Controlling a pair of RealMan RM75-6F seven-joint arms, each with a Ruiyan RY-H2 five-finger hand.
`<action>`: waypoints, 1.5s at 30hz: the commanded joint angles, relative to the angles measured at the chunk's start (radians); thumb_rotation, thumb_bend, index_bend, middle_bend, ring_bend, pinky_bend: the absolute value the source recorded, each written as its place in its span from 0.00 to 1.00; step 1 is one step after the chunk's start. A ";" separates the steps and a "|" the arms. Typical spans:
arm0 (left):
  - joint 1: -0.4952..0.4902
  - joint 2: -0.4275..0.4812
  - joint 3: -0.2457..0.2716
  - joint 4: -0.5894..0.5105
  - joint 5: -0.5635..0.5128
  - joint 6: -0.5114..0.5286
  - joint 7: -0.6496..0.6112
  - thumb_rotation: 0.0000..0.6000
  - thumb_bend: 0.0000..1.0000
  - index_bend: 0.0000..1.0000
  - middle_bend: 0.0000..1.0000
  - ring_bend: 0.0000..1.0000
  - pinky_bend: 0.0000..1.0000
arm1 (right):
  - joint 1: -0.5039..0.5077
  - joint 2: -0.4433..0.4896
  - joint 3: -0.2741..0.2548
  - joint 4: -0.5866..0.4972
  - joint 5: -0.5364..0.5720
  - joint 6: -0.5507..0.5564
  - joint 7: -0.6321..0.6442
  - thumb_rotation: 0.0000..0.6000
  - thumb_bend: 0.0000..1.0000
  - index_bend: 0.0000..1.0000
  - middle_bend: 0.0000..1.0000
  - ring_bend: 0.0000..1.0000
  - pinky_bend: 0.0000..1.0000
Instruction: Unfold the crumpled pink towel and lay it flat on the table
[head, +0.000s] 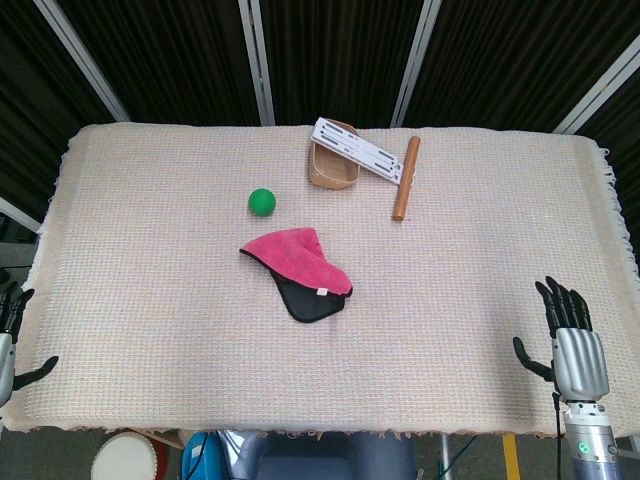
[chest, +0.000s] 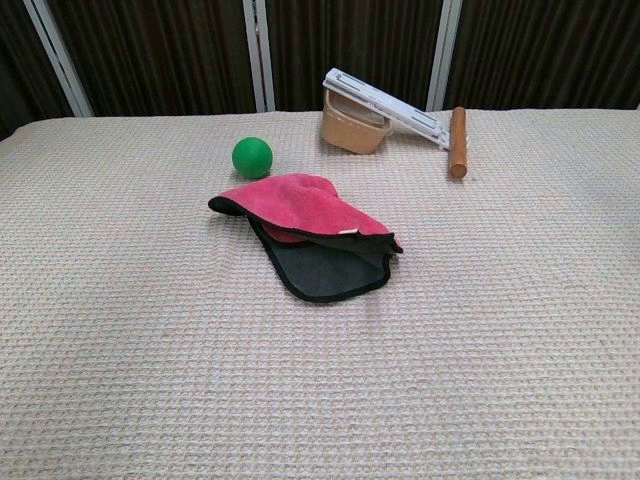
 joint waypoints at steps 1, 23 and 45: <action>-0.001 0.000 -0.001 0.000 -0.002 -0.002 -0.003 1.00 0.05 0.09 0.00 0.00 0.03 | 0.000 0.005 0.006 0.002 0.015 -0.007 0.002 1.00 0.35 0.00 0.00 0.00 0.00; -0.004 -0.004 -0.002 0.006 0.013 0.005 -0.005 1.00 0.05 0.09 0.00 0.00 0.03 | 0.026 0.031 0.000 -0.039 0.024 -0.074 0.011 1.00 0.35 0.00 0.00 0.00 0.00; -0.022 -0.042 -0.029 0.039 -0.015 0.000 0.042 1.00 0.05 0.10 0.00 0.00 0.03 | 0.326 -0.231 0.115 -0.072 0.138 -0.404 -0.169 1.00 0.35 0.31 0.02 0.00 0.00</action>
